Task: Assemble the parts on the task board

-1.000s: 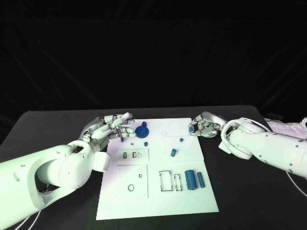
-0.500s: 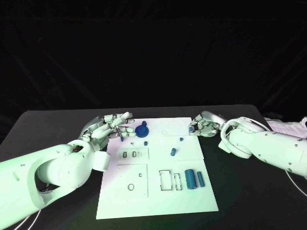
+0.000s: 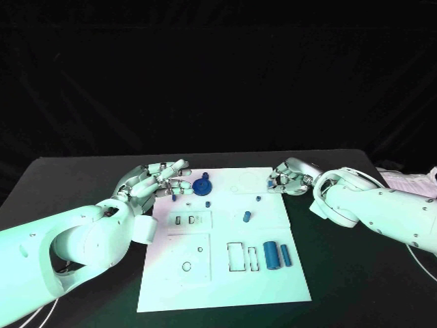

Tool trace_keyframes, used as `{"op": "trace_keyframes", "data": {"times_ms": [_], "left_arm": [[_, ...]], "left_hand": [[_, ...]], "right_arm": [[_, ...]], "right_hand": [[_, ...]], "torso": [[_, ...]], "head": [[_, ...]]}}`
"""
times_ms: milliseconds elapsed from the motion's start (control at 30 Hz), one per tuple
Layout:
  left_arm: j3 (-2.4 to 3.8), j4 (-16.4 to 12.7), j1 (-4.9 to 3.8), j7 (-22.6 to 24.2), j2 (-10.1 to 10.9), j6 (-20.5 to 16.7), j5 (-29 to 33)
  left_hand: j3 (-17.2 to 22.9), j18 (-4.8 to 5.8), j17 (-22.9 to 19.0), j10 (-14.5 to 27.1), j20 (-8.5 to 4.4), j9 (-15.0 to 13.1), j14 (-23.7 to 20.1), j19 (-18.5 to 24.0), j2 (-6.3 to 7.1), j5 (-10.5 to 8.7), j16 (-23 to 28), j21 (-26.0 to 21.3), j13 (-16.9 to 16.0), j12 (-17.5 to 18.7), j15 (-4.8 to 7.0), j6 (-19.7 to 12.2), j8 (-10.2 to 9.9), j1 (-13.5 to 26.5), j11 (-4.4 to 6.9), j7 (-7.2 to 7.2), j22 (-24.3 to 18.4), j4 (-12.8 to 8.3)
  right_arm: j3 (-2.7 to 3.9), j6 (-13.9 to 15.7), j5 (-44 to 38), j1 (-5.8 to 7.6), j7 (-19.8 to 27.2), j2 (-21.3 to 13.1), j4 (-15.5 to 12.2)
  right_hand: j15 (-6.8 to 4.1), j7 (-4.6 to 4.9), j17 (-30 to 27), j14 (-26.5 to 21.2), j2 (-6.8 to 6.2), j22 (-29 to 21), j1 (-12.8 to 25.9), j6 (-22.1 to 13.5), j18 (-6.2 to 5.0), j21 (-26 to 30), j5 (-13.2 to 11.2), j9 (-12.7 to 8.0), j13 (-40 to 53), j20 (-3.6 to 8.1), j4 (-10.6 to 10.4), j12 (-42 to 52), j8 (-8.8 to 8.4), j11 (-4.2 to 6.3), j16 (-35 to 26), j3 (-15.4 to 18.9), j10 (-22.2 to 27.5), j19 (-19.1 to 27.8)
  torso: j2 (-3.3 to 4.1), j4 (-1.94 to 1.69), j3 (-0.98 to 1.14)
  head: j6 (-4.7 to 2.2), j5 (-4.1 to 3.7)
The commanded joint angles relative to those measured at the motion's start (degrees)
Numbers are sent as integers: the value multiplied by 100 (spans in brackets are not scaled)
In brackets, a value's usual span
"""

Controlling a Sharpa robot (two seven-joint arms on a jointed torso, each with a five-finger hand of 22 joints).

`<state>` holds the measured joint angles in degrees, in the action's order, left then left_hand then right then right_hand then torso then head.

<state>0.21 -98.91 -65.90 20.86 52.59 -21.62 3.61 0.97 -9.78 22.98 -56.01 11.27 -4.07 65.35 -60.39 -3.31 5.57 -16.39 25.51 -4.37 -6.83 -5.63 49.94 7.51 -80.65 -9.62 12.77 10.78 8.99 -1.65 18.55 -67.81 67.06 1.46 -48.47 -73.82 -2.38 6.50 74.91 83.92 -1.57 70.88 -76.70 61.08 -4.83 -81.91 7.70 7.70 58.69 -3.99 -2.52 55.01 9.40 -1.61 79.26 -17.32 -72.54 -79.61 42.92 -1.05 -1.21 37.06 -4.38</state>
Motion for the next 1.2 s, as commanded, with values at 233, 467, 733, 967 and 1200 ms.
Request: {"op": "trace_keyframes", "data": {"times_ms": [233,467,733,967,1200], "left_arm": [[3,81,-2,49,8,72,24],[2,171,-2,75,6,68,44],[2,170,-3,136,4,47,197],[3,177,-3,197,-9,30,316],[3,166,-3,213,-39,37,336]], "left_hand": [[-6,-59,10,10,14,1,-43,39,-32,32,29,28,7,34,-10,-12,-18,-38,-13,45,8,-33],[-6,-59,10,10,14,1,-43,39,-32,32,29,28,7,34,-10,-12,-18,-38,-13,45,8,-33],[-17,-59,34,4,15,0,-46,46,-39,26,31,34,7,36,-11,-9,-19,-8,-13,43,11,-25],[-21,-59,38,3,15,0,-46,46,-39,25,30,35,6,36,-11,-9,-20,0,-13,43,11,-22],[-22,-59,39,3,15,0,-46,47,-38,25,30,35,6,36,-11,-9,-20,1,-13,43,11,-22]], "right_arm": [[18,300,223,130,-216,-69,-614],[18,315,-284,176,-501,151,-1103],[4,407,-1107,80,-925,548,-1358],[-16,379,-1621,-91,-1175,927,-1338],[-35,279,-1870,-259,-1424,1221,-1276]], "right_hand": [[-12,-2,200,336,81,-4,73,-46,80,-20,266,53,-25,25,-37,-63,-72,4,-24,-56,44,3],[-14,-3,178,332,88,-25,49,-50,75,-10,292,55,-32,25,-6,-77,-80,6,-45,-85,49,14],[-14,0,166,329,102,-39,28,-47,72,-3,310,60,-41,25,26,-96,-88,4,-59,-127,56,22],[-12,7,174,332,86,-35,51,-54,73,-5,332,61,-38,24,26,-97,-98,-1,-53,-129,52,19],[-10,10,161,329,68,-50,65,-57,70,2,330,61,-50,23,27,-113,-103,-4,-64,-125,59,27]], "torso": [[-17,7,-16],[-45,-29,-35],[-51,-21,-55],[-42,10,-64],[-38,-9,-65]], "head": [[-39,16],[-8,76],[25,239],[88,322],[104,327]]}}
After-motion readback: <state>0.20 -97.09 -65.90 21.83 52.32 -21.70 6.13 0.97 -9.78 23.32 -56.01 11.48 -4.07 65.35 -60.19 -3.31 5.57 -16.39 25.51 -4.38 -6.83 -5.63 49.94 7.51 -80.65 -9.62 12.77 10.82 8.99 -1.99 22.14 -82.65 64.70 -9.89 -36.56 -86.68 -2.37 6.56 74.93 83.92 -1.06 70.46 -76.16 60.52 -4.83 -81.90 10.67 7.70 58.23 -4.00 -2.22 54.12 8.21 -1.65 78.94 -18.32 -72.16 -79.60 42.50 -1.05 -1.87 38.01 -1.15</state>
